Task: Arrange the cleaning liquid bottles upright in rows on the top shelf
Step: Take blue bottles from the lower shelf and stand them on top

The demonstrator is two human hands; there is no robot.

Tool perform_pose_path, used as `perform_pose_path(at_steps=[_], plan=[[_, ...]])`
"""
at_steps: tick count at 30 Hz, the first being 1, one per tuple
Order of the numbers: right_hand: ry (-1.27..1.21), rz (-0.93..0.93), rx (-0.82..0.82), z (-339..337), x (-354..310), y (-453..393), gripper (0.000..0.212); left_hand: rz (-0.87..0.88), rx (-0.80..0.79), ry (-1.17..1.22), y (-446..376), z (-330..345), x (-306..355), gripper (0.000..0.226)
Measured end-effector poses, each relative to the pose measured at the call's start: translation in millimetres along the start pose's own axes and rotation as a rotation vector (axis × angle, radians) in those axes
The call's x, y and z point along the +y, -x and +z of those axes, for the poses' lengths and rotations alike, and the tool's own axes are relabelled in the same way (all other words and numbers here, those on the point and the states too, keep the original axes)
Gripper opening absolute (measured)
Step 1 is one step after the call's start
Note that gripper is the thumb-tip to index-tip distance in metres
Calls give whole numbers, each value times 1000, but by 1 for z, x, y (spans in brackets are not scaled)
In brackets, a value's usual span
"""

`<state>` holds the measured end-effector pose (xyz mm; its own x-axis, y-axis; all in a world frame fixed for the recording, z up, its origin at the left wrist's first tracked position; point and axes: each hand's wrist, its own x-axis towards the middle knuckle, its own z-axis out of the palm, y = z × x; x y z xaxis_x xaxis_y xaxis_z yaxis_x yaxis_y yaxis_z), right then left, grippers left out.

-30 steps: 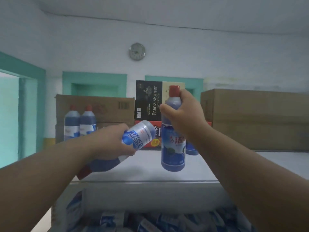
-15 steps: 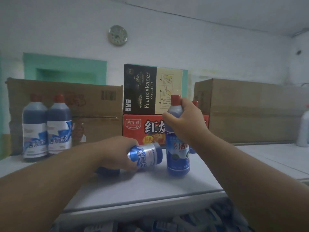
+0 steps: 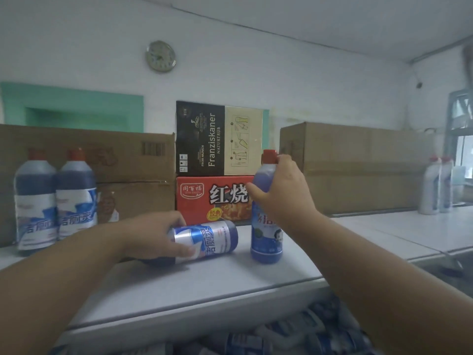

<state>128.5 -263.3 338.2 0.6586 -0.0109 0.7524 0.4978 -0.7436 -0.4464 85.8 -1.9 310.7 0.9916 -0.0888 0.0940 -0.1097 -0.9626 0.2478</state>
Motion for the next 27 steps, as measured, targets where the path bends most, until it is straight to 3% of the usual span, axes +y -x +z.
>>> perform_pose_path(at_steps=[4,8,11,13,15,18,20,23,25,27], plan=[[186,-38,104,-4,-5,16,71,-69,-77,83,11,-5,-16,81],[332,-137,175,-3,-14,27,60,-51,3,134,22,-1,-27,60],[377,-351,145,4,-28,36,51,-31,118,183,27,4,-31,63],[396,-507,20,13,-42,39,54,-21,191,230,30,5,-30,62],[362,-593,-246,26,-60,38,62,10,257,286,33,-1,-28,61],[270,-512,-659,50,-82,29,59,27,261,391,40,-10,-25,56],[219,-413,-823,60,-88,23,62,13,237,467,45,-10,-24,54],[148,-381,-857,59,-91,15,56,10,295,631,47,-9,-30,57],[55,-331,-776,55,-90,7,46,1,390,813,45,-9,-35,56],[-140,-194,-724,55,-86,1,47,2,362,896,43,-7,-37,54]])
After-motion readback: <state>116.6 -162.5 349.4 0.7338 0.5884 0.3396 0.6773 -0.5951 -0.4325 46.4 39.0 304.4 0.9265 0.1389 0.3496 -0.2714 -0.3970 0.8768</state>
